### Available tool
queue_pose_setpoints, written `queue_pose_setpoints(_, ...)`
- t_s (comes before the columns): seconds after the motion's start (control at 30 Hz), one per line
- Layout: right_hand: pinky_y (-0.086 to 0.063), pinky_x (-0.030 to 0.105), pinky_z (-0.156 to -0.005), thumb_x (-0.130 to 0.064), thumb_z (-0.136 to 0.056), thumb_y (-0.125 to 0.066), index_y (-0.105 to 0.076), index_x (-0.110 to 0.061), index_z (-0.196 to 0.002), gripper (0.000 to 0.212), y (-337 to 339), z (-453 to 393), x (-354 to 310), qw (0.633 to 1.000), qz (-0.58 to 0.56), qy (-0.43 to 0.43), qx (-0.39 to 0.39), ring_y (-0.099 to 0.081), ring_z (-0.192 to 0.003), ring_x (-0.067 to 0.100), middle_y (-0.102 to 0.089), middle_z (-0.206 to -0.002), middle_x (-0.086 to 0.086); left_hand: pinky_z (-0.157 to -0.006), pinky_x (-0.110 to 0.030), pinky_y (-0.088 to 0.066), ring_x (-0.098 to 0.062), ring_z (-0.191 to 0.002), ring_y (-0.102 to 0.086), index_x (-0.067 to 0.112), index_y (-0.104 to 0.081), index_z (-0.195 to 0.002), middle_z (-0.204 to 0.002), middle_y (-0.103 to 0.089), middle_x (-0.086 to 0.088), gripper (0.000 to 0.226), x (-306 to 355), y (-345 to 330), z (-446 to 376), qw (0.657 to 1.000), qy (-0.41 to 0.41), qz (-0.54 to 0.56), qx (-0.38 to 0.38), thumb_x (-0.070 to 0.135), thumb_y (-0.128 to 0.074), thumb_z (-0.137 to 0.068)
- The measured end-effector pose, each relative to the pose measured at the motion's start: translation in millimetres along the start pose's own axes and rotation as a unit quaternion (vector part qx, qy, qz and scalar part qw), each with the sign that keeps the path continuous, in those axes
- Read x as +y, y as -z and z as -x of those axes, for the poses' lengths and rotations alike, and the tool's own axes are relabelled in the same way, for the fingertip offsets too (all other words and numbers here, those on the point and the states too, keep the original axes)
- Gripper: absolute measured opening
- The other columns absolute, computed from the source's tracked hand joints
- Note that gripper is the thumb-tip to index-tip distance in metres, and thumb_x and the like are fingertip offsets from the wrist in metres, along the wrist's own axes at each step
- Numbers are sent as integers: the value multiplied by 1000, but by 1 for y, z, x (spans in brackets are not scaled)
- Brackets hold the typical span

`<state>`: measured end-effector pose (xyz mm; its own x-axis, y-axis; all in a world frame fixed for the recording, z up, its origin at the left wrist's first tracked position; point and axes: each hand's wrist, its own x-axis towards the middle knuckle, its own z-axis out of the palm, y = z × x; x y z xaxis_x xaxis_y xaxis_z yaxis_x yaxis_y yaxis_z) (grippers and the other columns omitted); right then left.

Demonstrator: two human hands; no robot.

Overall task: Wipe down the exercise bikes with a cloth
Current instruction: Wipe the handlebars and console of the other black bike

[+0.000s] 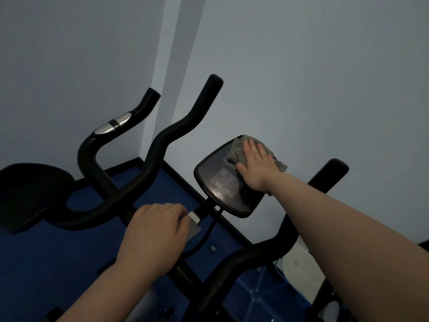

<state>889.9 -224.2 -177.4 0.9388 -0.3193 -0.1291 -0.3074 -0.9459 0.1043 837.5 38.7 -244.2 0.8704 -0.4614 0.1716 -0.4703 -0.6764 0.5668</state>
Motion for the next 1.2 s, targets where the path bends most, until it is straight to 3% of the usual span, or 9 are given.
queue_pose_setpoints(0.17, -10, 41, -119, -31, -103, -22, -7, -11, -152, 55, 10, 26, 8, 999, 41, 29, -4, -2, -147, 26, 0, -161, 9, -92, -25, -35, -7, -95, -56, 33, -60, -111, -104, -65, 16, 30, -1, 0, 0, 1000, 3, 7, -3, 35, -34, -96)
queue_pose_setpoints(0.3, -38, 43, -104, -32, -97, -47, -38, -18, -143, 49, 16, 45, 3, 998, 51, 9, 24, -31, -131, 30, -34, -143, 10, -92, -26, -35, -8, -98, -56, 33, -60, -114, -107, -65, 15, 32, 0, 0, -1, 1000, 7, -3, -2, 36, -33, -96)
queue_pose_setpoints(0.4, -42, 38, -92, -28, -89, -60, -53, -18, -132, 44, 15, 57, -6, 997, 62, 4, 38, -43, -119, 29, -44, -126, 9, -94, -28, -35, -9, -99, -56, 32, -59, -115, -109, -65, 14, 33, 0, -1, -1, 1000, 8, -4, -3, 35, -32, -97)
queue_pose_setpoints(0.6, -47, 34, -79, -32, -85, -64, -66, -21, -113, 30, -4, 78, -22, 992, 61, 102, 46, -54, -102, 24, -52, -106, 3, -95, -27, -35, -9, -100, -56, 32, -58, -116, -110, -64, 15, 33, 0, -2, -2, 1000, 11, -11, 0, 36, -32, -97)
queue_pose_setpoints(0.73, -47, 35, -82, -30, -92, -58, -66, -23, -115, 25, -22, 71, -29, 986, -6, 136, 96, -48, -108, 21, -52, -109, 0, -96, -28, -35, -9, -101, -55, 32, -58, -116, -111, -64, 15, 33, 2, -2, -3, 1000, 23, -15, -2, 37, -32, -97)
queue_pose_setpoints(0.8, -46, 38, -92, -22, -94, -56, -60, -21, -125, 32, -32, 62, -37, 982, -32, 154, 109, -41, -120, 21, -49, -125, 2, -95, -28, -36, -9, -99, -56, 33, -58, -116, -109, -64, 15, 33, 3, -2, -2, 1000, 25, -19, 1, 37, -31, -97)
queue_pose_setpoints(0.9, -17, 38, -118, -12, -97, -48, -28, -18, -149, 55, -44, 46, -45, 975, 7, 204, 88, -14, -145, 21, -20, -158, 5, -92, -27, -36, -9, -96, -56, 34, -60, -112, -104, -65, 15, 32, 4, 0, -1, 999, 24, -26, 8, 39, -31, -96)
queue_pose_setpoints(1.0, 3, 36, -118, -29, -103, -26, 1, -23, -152, 57, -46, 32, -42, 972, 41, 220, 74, 6, -147, 14, 4, -161, -4, -89, -26, -34, -7, -94, -55, 35, -60, -108, -101, -65, 16, 31, 4, 0, -1, 999, 23, -24, 14, 40, -32, -96)
queue_pose_setpoints(1.2, 8, 35, -115, -48, -99, -17, 9, -25, -151, 63, -29, -3, -31, 982, 31, 157, 96, 10, -146, 13, 9, -161, -5, -89, -23, -33, -4, -94, -54, 37, -59, -110, -101, -63, 18, 30, 2, -1, -1, 1000, 24, 2, 11, 41, -33, -96)
